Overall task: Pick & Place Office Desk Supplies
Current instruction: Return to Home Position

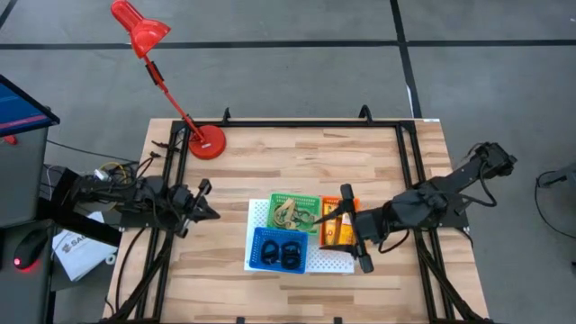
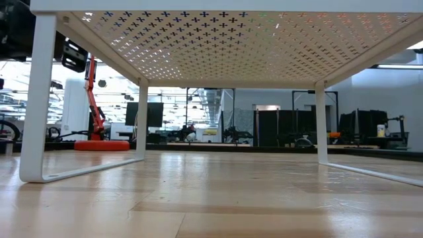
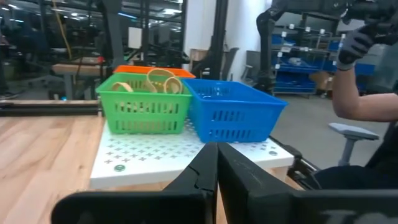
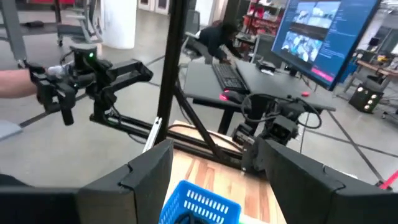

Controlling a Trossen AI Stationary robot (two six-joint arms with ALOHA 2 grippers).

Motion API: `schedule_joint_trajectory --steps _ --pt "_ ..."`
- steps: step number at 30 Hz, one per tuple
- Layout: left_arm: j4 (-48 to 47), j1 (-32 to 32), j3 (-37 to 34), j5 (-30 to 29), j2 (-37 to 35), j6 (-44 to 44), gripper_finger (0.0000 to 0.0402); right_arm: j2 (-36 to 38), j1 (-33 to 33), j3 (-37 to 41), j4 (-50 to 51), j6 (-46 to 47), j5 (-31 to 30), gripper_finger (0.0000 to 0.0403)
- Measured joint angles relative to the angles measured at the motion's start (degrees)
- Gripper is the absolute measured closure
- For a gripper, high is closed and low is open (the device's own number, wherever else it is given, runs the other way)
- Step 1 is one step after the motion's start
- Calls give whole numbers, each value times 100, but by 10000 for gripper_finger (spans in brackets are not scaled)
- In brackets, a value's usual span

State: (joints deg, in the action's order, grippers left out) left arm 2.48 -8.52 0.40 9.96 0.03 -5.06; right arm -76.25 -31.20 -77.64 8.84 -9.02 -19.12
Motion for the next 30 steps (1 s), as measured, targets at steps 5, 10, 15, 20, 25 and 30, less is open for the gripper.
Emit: schedule_joint_trajectory --steps 5,10,15,20,25,30 --pt "18 151 1 6 11 2 401 529 114 1197 -764 -89 -21 158" --pt "209 150 -4 55 11 2 401 969 529 2573 -2026 -364 -19 158" --pt "275 149 -4 50 51 4 401 1728 1050 3470 -2661 -395 809 158" --pt "299 149 -4 39 89 4 401 2774 1325 4111 -2713 -459 1496 158" --pt "300 149 -4 34 92 4 401 3752 1759 4703 -2236 -341 1896 158" --pt "305 149 -4 9 93 6 401 4694 2072 5562 -1922 -115 1914 158"
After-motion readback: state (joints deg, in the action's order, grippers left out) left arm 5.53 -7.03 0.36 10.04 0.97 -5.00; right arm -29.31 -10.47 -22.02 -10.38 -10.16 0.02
